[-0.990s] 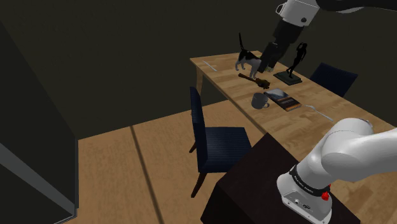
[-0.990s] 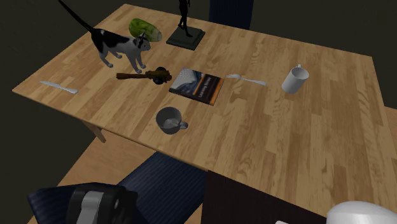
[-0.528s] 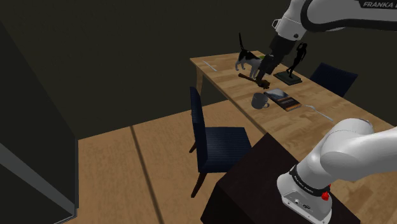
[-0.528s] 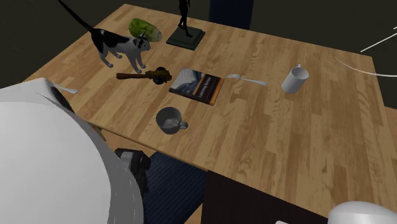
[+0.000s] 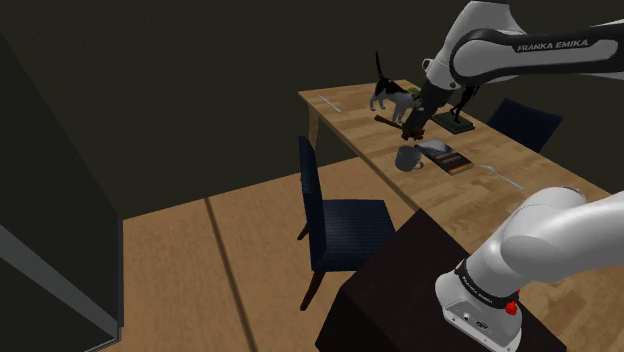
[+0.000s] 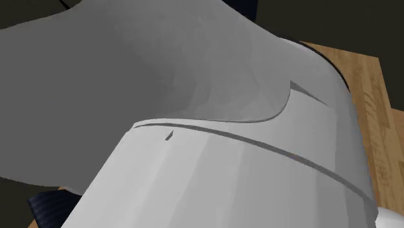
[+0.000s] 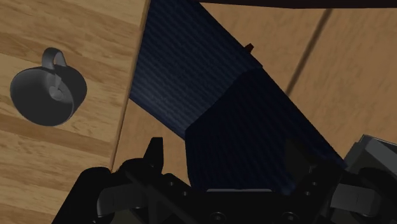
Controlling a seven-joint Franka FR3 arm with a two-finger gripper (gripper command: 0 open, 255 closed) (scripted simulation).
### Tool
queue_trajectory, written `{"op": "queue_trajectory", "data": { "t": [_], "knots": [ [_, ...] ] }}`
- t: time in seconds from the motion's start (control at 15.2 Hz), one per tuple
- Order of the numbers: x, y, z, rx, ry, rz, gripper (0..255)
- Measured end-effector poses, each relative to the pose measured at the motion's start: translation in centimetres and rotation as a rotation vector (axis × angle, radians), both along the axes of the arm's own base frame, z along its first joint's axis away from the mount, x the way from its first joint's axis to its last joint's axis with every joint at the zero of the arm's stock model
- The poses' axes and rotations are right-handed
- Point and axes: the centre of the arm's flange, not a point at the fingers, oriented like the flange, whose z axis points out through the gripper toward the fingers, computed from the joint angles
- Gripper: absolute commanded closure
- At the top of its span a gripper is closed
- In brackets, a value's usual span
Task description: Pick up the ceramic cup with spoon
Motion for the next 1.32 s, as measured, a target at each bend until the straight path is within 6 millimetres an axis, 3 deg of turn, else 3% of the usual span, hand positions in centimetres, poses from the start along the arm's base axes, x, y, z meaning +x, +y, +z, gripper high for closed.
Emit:
{"op": "queue_trajectory", "data": {
  "t": [1.32],
  "knots": [
    [4.7, -17.6, -17.7, -0.108, -0.017, 0.039, 0]
  ]
}}
